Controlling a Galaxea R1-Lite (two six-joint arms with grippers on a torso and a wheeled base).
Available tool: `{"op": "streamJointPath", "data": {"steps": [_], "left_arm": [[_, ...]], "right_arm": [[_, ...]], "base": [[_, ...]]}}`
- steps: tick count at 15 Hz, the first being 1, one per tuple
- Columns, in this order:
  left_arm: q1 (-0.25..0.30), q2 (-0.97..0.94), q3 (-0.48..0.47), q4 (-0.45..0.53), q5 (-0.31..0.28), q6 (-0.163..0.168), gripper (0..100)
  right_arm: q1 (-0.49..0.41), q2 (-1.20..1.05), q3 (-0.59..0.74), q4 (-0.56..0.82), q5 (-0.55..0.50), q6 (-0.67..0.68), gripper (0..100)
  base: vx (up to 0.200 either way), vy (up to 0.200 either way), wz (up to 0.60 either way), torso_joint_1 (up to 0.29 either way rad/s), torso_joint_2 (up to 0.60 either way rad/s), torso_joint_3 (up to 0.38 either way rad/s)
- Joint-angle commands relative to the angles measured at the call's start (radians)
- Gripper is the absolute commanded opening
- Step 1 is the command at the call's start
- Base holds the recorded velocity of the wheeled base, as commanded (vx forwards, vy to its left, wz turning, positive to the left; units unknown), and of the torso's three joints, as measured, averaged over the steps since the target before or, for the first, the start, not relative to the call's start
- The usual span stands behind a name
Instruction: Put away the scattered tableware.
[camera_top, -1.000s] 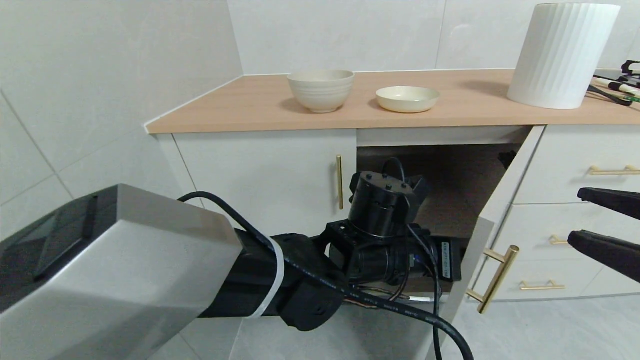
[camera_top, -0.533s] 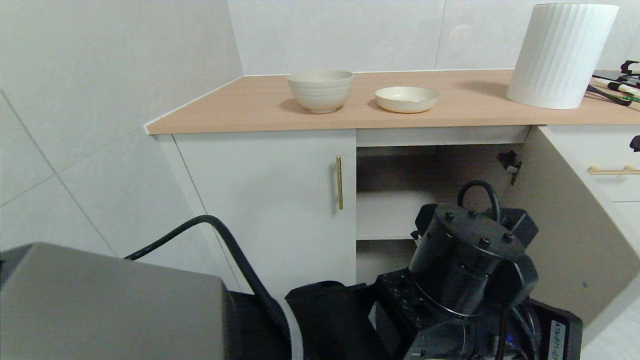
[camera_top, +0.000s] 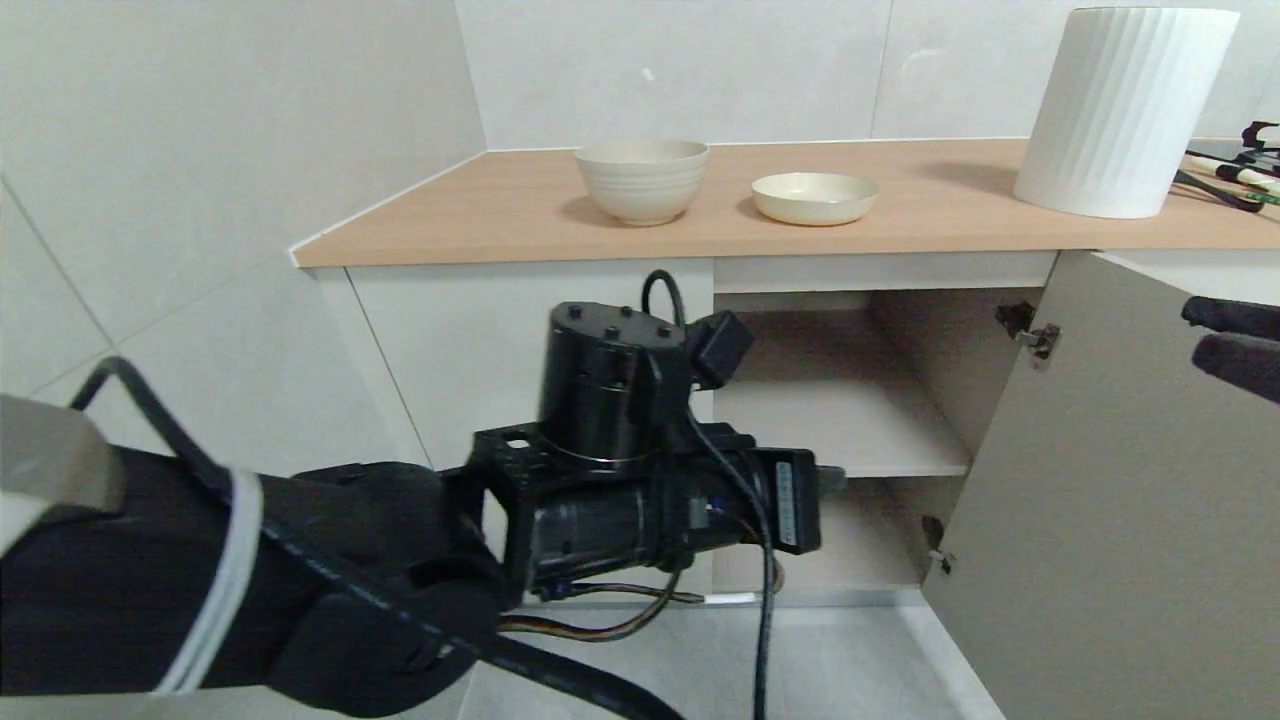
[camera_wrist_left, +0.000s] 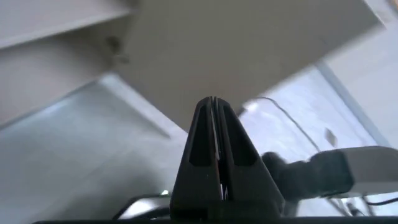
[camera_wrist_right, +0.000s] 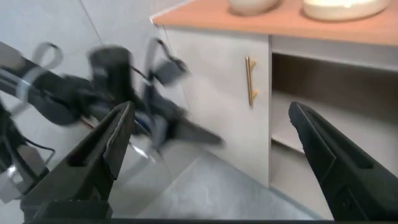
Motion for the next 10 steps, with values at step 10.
{"op": "streamJointPath", "data": {"steps": [10], "left_arm": [[0.4, -0.597, 0.439, 0.092, 0.005, 0.194, 0]], "right_arm": [[-0.13, 0.227, -0.063, -0.011, -0.027, 0.022, 100]], "base": [[0.0, 0.0, 0.0, 0.0, 0.0, 0.0]]}}
